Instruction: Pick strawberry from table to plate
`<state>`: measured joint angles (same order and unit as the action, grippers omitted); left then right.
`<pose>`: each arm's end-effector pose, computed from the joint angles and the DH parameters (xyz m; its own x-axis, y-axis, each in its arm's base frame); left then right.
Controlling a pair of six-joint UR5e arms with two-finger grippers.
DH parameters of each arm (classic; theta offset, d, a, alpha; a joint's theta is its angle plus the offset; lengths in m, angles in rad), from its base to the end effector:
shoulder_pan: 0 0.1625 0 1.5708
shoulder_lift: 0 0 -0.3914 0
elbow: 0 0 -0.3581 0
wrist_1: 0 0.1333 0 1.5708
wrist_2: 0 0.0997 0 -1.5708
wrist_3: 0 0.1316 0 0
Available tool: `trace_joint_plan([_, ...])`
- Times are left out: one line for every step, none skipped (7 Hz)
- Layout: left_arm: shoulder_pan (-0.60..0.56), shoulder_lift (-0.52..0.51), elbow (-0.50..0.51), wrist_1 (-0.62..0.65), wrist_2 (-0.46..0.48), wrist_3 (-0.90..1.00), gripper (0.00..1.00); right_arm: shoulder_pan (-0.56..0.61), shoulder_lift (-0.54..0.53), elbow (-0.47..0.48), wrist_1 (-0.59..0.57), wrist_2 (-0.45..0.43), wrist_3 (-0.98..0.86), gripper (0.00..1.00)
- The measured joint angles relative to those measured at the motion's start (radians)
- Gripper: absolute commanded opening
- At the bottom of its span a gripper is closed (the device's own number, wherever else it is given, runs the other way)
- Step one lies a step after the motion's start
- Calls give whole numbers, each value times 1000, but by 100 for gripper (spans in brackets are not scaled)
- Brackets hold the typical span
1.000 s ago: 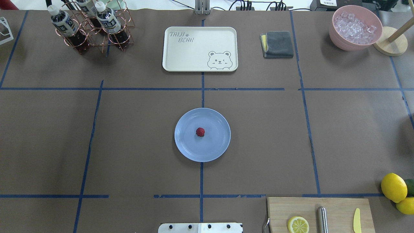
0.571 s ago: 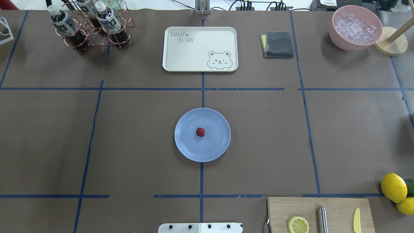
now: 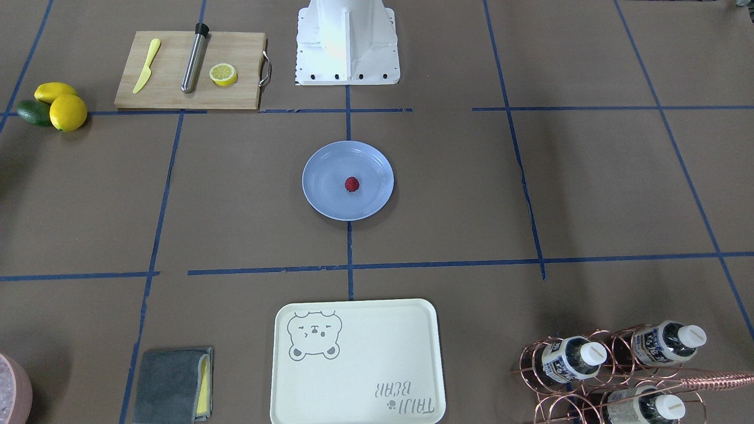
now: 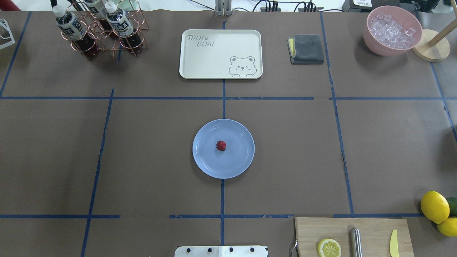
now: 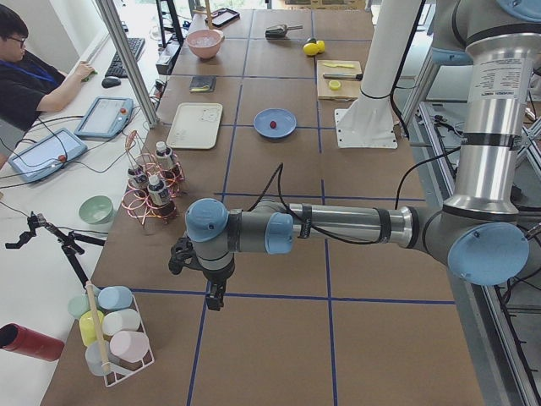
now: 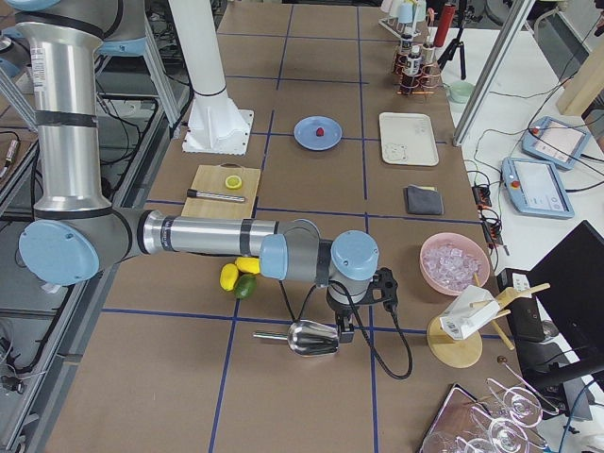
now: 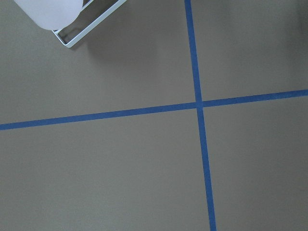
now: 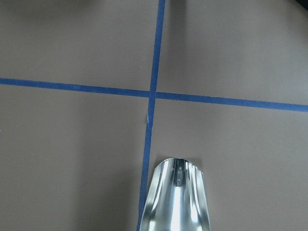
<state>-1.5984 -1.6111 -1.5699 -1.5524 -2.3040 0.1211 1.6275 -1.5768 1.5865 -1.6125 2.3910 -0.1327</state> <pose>-0.0583 -0.4739 0.6351 0.7410 0.1143 -0.6617 -0.0624 0.9929 0.1017 0.0626 -0.4497 0.6433 0.6812 -0.0706 0.7287 0.0338 0.9973 0.0650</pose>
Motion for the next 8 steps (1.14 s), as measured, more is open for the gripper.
trace_joint_plan([0, 0, 0, 0, 0, 0, 100, 0, 0, 2, 2, 7, 24, 100])
trace_joint_plan([0, 0, 0, 0, 0, 0, 100, 0, 0, 2, 3, 9, 33, 100])
trace_joint_plan([0, 1, -1, 0, 0, 0, 100, 0, 0, 3, 3, 9, 36, 100])
trace_joint_plan([0, 2, -1, 0, 0, 0, 100, 0, 0, 4, 3, 10, 38, 100])
trace_joint_plan([0, 2, -1, 0, 0, 0, 100, 0, 0, 4, 3, 10, 39, 100])
trace_joint_plan([0, 2, -1, 0, 0, 0, 100, 0, 0, 4, 3, 10, 39, 100])
trace_joint_plan([0, 2, -1, 0, 0, 0, 100, 0, 0, 4, 3, 10, 39, 100])
trace_joint_plan([0, 2, -1, 0, 0, 0, 100, 0, 0, 4, 3, 10, 39, 100])
